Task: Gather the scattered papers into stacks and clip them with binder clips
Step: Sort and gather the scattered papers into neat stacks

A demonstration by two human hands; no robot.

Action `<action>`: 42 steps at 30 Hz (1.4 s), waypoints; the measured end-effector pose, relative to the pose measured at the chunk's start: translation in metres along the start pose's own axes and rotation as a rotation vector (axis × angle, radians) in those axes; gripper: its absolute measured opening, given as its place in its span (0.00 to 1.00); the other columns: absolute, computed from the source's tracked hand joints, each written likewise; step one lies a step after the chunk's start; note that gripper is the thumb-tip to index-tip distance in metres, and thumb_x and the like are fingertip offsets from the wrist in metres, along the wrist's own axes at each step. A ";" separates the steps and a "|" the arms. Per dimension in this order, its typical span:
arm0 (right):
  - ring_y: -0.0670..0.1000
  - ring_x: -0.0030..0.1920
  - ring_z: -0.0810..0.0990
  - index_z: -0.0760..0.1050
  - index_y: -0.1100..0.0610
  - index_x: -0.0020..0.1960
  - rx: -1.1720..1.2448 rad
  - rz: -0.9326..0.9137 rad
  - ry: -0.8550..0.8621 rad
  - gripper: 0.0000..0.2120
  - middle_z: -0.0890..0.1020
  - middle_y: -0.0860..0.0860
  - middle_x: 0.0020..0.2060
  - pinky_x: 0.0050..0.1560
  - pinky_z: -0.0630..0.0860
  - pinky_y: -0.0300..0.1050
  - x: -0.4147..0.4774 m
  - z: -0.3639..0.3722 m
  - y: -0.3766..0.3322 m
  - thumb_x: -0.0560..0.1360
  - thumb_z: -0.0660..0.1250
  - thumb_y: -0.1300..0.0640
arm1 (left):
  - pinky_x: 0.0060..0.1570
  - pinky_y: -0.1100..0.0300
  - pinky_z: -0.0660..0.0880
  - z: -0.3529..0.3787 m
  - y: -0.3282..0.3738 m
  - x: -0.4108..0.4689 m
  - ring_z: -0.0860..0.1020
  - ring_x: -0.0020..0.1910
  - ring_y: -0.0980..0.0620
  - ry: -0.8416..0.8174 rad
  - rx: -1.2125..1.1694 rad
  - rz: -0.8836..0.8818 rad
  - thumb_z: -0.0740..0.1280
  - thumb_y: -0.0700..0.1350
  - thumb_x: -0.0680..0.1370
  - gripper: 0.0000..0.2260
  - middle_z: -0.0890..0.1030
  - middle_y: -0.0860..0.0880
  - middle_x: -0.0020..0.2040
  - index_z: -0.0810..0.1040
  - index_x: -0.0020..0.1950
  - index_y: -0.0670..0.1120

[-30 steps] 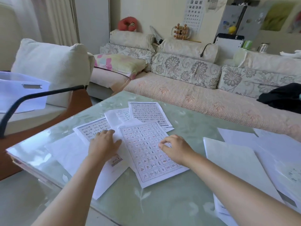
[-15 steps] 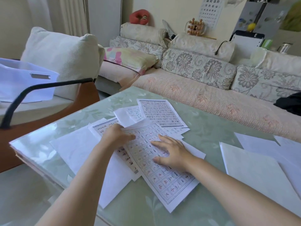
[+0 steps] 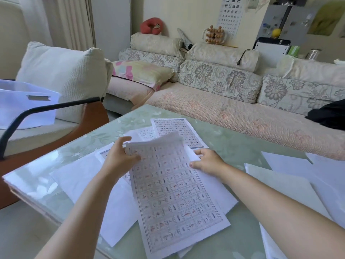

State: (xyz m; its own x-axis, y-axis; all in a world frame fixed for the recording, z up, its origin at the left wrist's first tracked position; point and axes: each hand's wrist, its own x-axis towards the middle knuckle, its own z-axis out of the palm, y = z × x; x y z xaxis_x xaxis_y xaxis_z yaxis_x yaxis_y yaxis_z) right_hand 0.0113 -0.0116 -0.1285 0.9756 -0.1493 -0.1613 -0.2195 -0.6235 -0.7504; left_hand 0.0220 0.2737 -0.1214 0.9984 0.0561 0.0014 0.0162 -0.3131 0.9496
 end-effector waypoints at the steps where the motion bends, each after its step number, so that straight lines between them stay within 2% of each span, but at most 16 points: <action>1: 0.48 0.45 0.81 0.78 0.50 0.50 -0.043 -0.014 -0.031 0.11 0.82 0.50 0.48 0.51 0.78 0.43 0.001 0.001 0.001 0.71 0.76 0.58 | 0.37 0.56 0.79 0.000 -0.002 0.002 0.80 0.44 0.52 -0.008 0.137 0.002 0.71 0.39 0.73 0.26 0.81 0.51 0.48 0.67 0.66 0.56; 2: 0.47 0.41 0.80 0.77 0.50 0.42 -0.115 -0.041 -0.060 0.08 0.82 0.49 0.42 0.46 0.77 0.42 0.002 0.001 0.002 0.72 0.75 0.58 | 0.40 0.54 0.80 0.001 -0.004 0.003 0.80 0.45 0.52 -0.034 0.305 0.014 0.70 0.43 0.73 0.23 0.80 0.52 0.48 0.68 0.64 0.59; 5: 0.48 0.32 0.68 0.64 0.52 0.30 -0.489 -0.030 -0.126 0.19 0.69 0.46 0.29 0.31 0.62 0.43 0.000 -0.010 -0.001 0.72 0.71 0.50 | 0.43 0.55 0.80 0.006 -0.002 0.002 0.79 0.41 0.55 -0.157 0.590 0.046 0.68 0.49 0.71 0.10 0.80 0.55 0.45 0.77 0.52 0.58; 7: 0.50 0.32 0.68 0.62 0.53 0.31 -0.796 -0.020 -0.078 0.18 0.69 0.47 0.30 0.32 0.62 0.43 0.001 -0.018 -0.005 0.71 0.65 0.45 | 0.41 0.57 0.79 0.015 -0.001 0.001 0.79 0.41 0.55 -0.264 0.621 0.046 0.70 0.50 0.72 0.08 0.80 0.53 0.46 0.79 0.49 0.56; 9: 0.52 0.41 0.76 0.70 0.51 0.37 -0.938 -0.042 0.028 0.14 0.77 0.48 0.39 0.42 0.72 0.44 0.005 -0.019 -0.011 0.73 0.61 0.42 | 0.37 0.61 0.76 0.026 0.000 0.001 0.79 0.42 0.55 -0.334 0.645 0.055 0.72 0.50 0.72 0.10 0.80 0.52 0.48 0.78 0.52 0.56; 12: 0.53 0.58 0.77 0.76 0.48 0.55 -0.836 -0.113 0.137 0.13 0.78 0.48 0.57 0.56 0.72 0.46 0.016 -0.011 -0.024 0.76 0.61 0.44 | 0.39 0.62 0.75 0.043 -0.001 0.003 0.78 0.44 0.57 -0.399 0.623 0.126 0.74 0.52 0.70 0.16 0.79 0.56 0.51 0.77 0.56 0.57; 15: 0.55 0.65 0.72 0.73 0.48 0.63 -0.715 -0.154 0.098 0.17 0.72 0.51 0.64 0.62 0.70 0.49 0.035 0.006 -0.037 0.76 0.64 0.45 | 0.53 0.57 0.73 0.052 0.000 0.008 0.73 0.55 0.54 -0.295 0.630 0.281 0.72 0.56 0.73 0.19 0.78 0.56 0.56 0.75 0.62 0.57; 18: 0.57 0.71 0.66 0.66 0.49 0.71 -0.655 -0.171 0.052 0.29 0.67 0.53 0.70 0.68 0.67 0.54 0.051 0.029 -0.048 0.74 0.65 0.40 | 0.63 0.52 0.65 0.055 -0.007 0.016 0.65 0.67 0.49 -0.099 0.842 0.374 0.66 0.58 0.76 0.20 0.73 0.53 0.68 0.73 0.67 0.57; 21: 0.57 0.78 0.55 0.53 0.49 0.80 -0.597 -0.135 -0.012 0.44 0.56 0.53 0.78 0.74 0.58 0.61 0.064 0.051 -0.058 0.72 0.63 0.31 | 0.68 0.50 0.59 0.059 -0.020 0.020 0.60 0.73 0.47 -0.165 0.951 0.275 0.63 0.61 0.76 0.26 0.66 0.51 0.73 0.67 0.72 0.54; 24: 0.58 0.80 0.45 0.44 0.44 0.81 -0.697 -0.084 -0.118 0.47 0.46 0.54 0.81 0.77 0.49 0.62 0.072 0.065 -0.055 0.71 0.58 0.26 | 0.67 0.49 0.59 0.062 -0.028 0.023 0.60 0.72 0.47 -0.181 0.958 0.263 0.61 0.61 0.76 0.24 0.66 0.51 0.71 0.67 0.70 0.53; 29: 0.60 0.73 0.63 0.55 0.43 0.78 -0.862 -0.189 -0.032 0.32 0.65 0.56 0.75 0.68 0.64 0.58 0.078 0.069 -0.048 0.78 0.54 0.34 | 0.70 0.47 0.57 0.056 -0.032 0.027 0.57 0.75 0.49 -0.166 0.965 0.238 0.60 0.62 0.76 0.27 0.61 0.53 0.77 0.65 0.73 0.54; 33: 0.60 0.61 0.75 0.60 0.54 0.73 -1.026 -0.308 0.086 0.24 0.76 0.57 0.62 0.55 0.73 0.53 0.071 0.070 -0.056 0.78 0.58 0.58 | 0.70 0.48 0.56 0.057 -0.029 0.027 0.58 0.75 0.49 -0.159 0.957 0.212 0.61 0.61 0.76 0.28 0.61 0.53 0.76 0.64 0.74 0.54; 35: 0.60 0.56 0.80 0.64 0.55 0.69 -1.026 -0.341 0.160 0.23 0.79 0.55 0.56 0.49 0.75 0.50 0.070 0.066 -0.057 0.75 0.60 0.64 | 0.70 0.49 0.55 0.058 -0.027 0.026 0.58 0.75 0.49 -0.135 0.934 0.206 0.61 0.61 0.76 0.27 0.62 0.53 0.76 0.64 0.74 0.54; 38: 0.60 0.49 0.82 0.70 0.54 0.62 -0.946 -0.373 0.285 0.18 0.82 0.54 0.49 0.40 0.70 0.45 0.067 0.058 -0.061 0.73 0.61 0.65 | 0.70 0.49 0.55 0.060 -0.021 0.025 0.61 0.73 0.48 -0.040 0.866 0.196 0.59 0.62 0.78 0.27 0.68 0.52 0.73 0.66 0.74 0.53; 40: 0.59 0.47 0.82 0.71 0.53 0.60 -0.936 -0.419 0.356 0.15 0.83 0.53 0.47 0.38 0.67 0.44 0.057 0.054 -0.063 0.74 0.61 0.64 | 0.70 0.49 0.61 0.059 -0.013 0.026 0.67 0.70 0.47 -0.012 0.591 0.094 0.59 0.63 0.77 0.29 0.73 0.50 0.70 0.65 0.75 0.51; 42: 0.58 0.46 0.83 0.73 0.52 0.60 -0.911 -0.508 0.399 0.15 0.83 0.52 0.46 0.38 0.67 0.43 0.042 0.052 -0.066 0.75 0.61 0.62 | 0.65 0.47 0.71 0.056 -0.001 0.026 0.77 0.62 0.47 -0.058 0.101 -0.048 0.62 0.65 0.75 0.34 0.77 0.46 0.66 0.65 0.75 0.46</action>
State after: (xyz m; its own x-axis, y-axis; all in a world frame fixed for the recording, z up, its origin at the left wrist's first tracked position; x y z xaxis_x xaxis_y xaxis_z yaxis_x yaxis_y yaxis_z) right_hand 0.0675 0.0629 -0.1192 0.9166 0.1495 0.3709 0.1181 -0.9873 0.1061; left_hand 0.0509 0.2222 -0.1397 0.9978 0.0196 -0.0636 0.0661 -0.4051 0.9119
